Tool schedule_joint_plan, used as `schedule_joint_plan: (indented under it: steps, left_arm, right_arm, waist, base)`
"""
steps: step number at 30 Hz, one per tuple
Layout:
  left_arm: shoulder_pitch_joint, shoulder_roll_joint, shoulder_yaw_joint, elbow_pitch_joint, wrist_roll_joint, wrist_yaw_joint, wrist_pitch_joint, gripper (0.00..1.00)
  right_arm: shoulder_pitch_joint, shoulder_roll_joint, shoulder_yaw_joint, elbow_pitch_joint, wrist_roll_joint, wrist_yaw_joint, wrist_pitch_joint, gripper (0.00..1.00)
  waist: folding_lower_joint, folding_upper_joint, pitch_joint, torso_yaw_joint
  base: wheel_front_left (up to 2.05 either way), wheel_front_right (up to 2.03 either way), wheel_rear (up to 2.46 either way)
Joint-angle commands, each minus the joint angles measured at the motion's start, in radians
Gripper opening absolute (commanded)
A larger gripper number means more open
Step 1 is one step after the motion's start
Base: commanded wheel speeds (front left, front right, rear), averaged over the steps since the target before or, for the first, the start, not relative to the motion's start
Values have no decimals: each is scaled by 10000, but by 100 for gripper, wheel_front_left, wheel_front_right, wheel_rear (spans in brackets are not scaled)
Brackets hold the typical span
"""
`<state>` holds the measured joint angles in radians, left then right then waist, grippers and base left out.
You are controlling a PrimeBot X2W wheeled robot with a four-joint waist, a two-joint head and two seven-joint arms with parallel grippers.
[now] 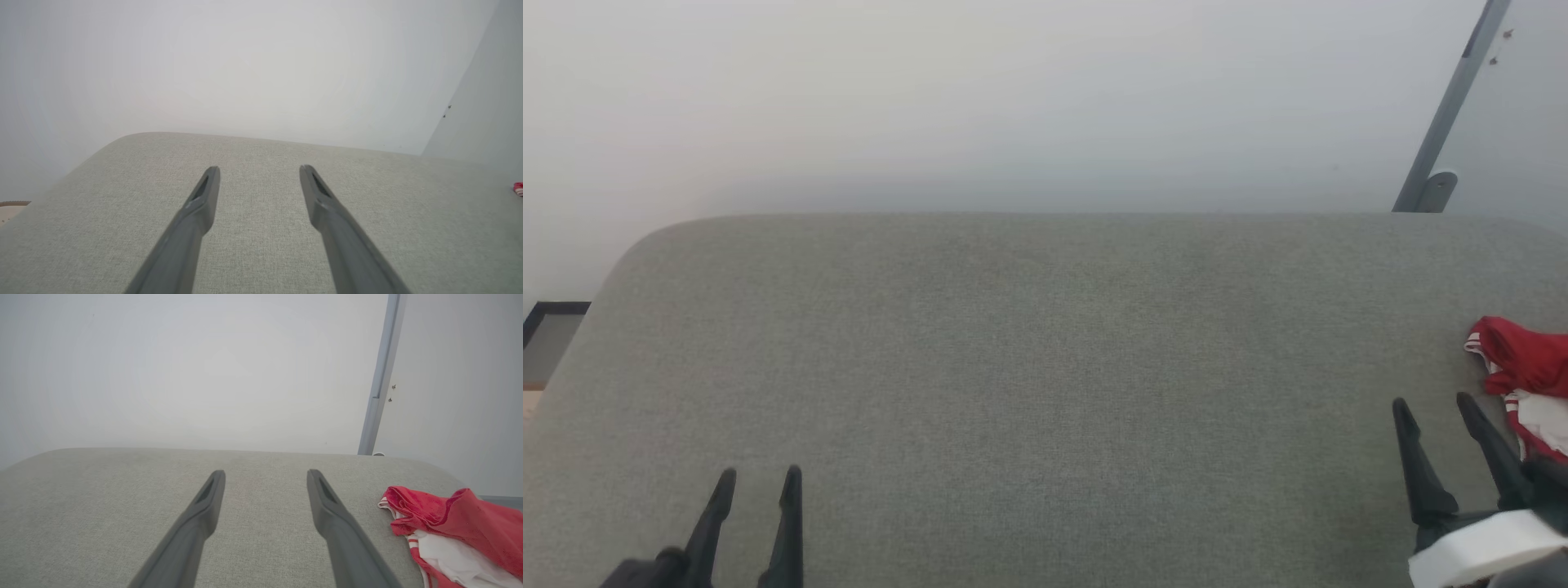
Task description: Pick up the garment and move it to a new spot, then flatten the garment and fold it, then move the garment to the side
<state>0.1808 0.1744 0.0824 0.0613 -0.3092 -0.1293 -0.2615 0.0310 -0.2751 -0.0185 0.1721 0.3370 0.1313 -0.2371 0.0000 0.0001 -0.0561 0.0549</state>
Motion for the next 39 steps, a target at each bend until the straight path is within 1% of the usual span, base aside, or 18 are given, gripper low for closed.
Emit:
schedule_joint_plan:
  steps: [1, 7, 16, 33, 34, 37, 39]
  left_arm:
    - [192, -63, 53, -66, 2, -15, -48, 100]
    - [535, -161, 166, -291, 74, -15, -48, 100]
    - [555, -217, 190, -362, 237, -15, -48, 100]
    - [519, -350, 365, -404, 349, -15, -48, 100]
    - [496, -323, 356, -374, 287, 0, 0, 0]
    - [520, -413, 308, -96, 258, 2, 40, 0]
    - [462, -462, 295, 0, 4, 2, 110, 0]
  right_arm:
    - [152, 76, -79, -96, -13, -11, 49, 100]
    - [476, 218, -396, -470, -56, -11, 186, 100]
    - [523, 328, -416, -757, -53, -11, 364, 100]
    - [574, 501, -441, -655, 82, -11, 267, 100]
    - [505, 480, -449, -669, 22, 0, 318, 0]
    - [597, 618, -428, -408, 33, 0, 332, 0]
    - [585, 675, -442, -316, 270, 0, 412, 0]
  waist:
    - [0, -1, -22, -33]
    - [0, -1, -65, -56]
    - [0, -1, -36, -19]
    - [0, -1, 39, -30]
    - [0, -1, 41, -31]
    - [0, -1, 43, -32]
    - [0, -1, 50, -38]
  base:
    - [0, 0, 0]
    - [0, 0, 0]
    - [0, 0, 0]
    - [0, 0, 0]
    - [0, 0, 0]
    - [0, 0, 0]
    - [0, 0, 0]
